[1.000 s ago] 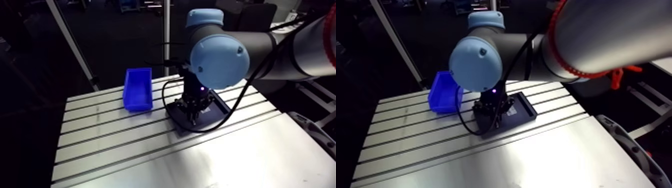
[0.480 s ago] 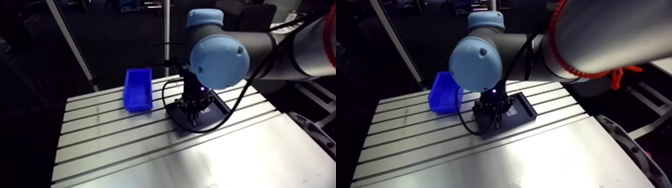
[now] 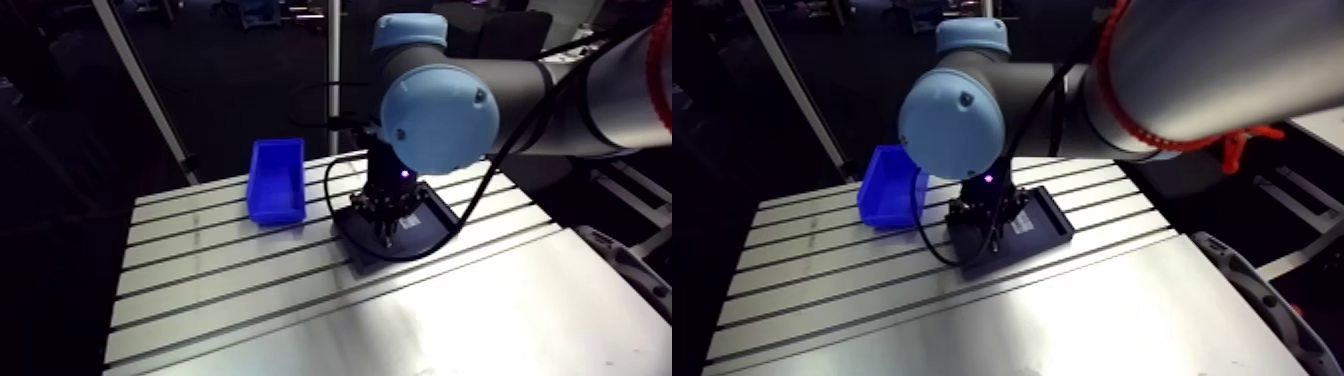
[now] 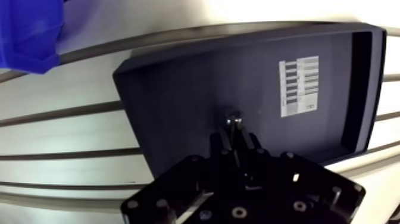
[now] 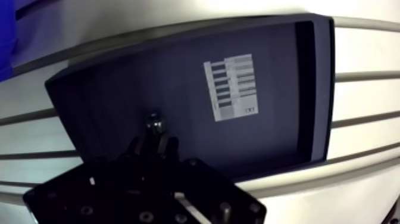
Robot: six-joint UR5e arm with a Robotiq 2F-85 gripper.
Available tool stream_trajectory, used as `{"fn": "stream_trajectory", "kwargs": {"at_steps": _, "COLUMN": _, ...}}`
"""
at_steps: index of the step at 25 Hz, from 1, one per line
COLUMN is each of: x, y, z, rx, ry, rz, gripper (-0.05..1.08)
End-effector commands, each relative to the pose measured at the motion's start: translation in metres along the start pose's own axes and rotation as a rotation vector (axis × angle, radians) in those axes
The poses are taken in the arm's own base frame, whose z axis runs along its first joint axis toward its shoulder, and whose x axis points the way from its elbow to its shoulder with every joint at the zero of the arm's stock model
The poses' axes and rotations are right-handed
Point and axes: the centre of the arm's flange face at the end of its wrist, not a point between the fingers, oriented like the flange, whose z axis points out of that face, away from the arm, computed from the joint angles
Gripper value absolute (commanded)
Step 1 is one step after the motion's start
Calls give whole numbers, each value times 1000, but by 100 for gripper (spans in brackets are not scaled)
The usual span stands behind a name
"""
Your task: Pick up the M10 bolt from the tray and put it into the blue bin.
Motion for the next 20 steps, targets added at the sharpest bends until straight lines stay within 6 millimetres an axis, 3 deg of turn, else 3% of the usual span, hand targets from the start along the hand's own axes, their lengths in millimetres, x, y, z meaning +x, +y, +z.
{"fn": "stream_trajectory", "kwargs": {"at_steps": 1, "x": 8, "y": 1, "z": -15, "rx": -5, "ry": 35, "rz": 1, "gripper": 94}}
{"fn": "stream_trajectory", "kwargs": {"at_steps": 6, "x": 11, "y": 3, "z": -37, "rx": -13, "ry": 74, "rz": 1, "gripper": 104}}
{"fn": "stream_trajectory", "kwargs": {"at_steps": 12, "x": 5, "y": -1, "z": -72, "rx": -19, "ry": 93, "rz": -17, "gripper": 106}}
{"fn": "stream_trajectory", "kwargs": {"at_steps": 20, "x": 1, "y": -57, "z": -112, "rx": -23, "ry": 61, "rz": -375, "gripper": 105}}
